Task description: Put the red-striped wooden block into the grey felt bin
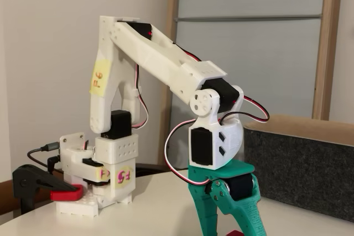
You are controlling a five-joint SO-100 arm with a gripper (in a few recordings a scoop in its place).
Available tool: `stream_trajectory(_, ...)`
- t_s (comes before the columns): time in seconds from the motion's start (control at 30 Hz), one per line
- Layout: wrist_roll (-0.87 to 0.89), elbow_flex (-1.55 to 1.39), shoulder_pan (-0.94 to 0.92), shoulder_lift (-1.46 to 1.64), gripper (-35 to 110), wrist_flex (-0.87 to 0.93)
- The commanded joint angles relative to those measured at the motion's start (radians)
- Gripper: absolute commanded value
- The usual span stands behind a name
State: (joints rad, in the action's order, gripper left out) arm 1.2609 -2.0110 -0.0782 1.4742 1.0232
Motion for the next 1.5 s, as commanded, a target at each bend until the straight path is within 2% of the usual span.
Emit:
stream_trajectory(0.0, 0.006, -0.015, -0.008, -0.002, 30, -0.008)
stream_trajectory(1.47, 0.048, -0.064, -0.054, 0.020, 9, -0.052)
